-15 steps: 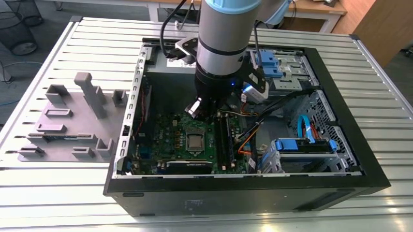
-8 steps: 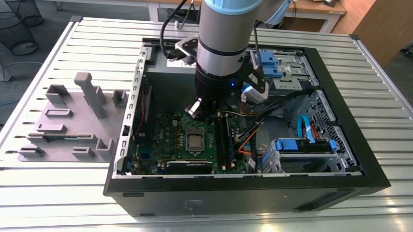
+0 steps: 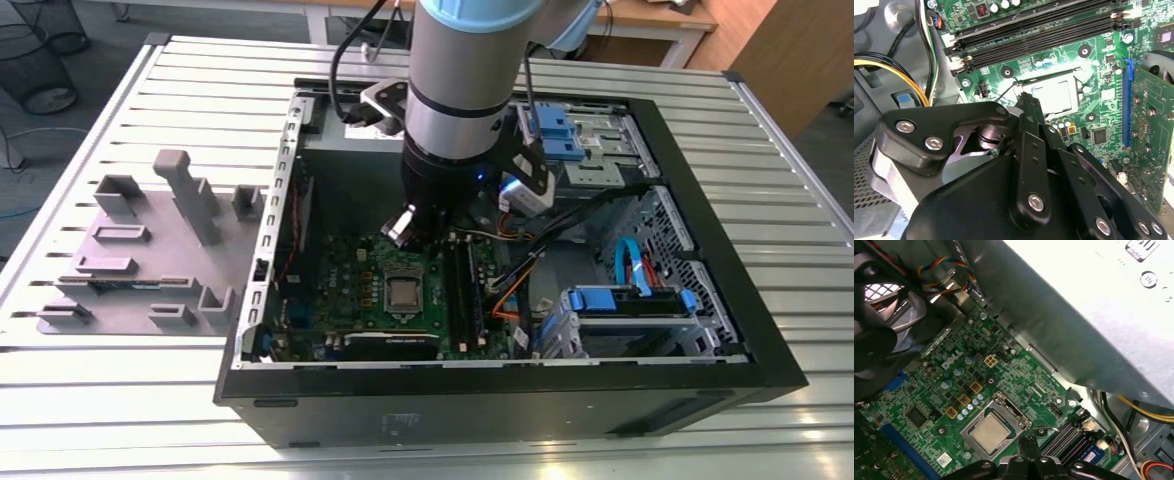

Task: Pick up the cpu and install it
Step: 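Close the cpu cover, then install the first cpu locking lever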

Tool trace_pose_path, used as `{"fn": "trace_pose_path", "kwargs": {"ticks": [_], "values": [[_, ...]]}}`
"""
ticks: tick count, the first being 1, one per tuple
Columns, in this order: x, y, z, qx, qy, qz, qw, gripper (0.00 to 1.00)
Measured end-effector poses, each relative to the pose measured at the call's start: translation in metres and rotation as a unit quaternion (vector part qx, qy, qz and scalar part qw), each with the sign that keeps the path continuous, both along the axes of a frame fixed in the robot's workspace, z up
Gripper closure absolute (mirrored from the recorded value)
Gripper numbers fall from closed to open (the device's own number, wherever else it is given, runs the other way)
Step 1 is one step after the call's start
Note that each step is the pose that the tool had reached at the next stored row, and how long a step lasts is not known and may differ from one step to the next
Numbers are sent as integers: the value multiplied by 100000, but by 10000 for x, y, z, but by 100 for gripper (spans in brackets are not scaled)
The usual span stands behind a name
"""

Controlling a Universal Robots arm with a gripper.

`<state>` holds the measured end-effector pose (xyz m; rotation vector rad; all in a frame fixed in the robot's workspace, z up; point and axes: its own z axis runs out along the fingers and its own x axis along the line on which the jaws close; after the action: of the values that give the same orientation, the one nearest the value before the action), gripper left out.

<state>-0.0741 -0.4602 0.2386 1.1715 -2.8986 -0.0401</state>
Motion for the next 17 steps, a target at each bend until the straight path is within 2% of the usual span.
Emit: {"fn": "trace_pose_path", "kwargs": {"ticks": [7,12,17], "values": [[-48,-113,0,-7,1,3,100000,90],[-51,-133,0,-3,0,2,100000,90],[-51,-134,8,-7,3,4,100000,90]]}}
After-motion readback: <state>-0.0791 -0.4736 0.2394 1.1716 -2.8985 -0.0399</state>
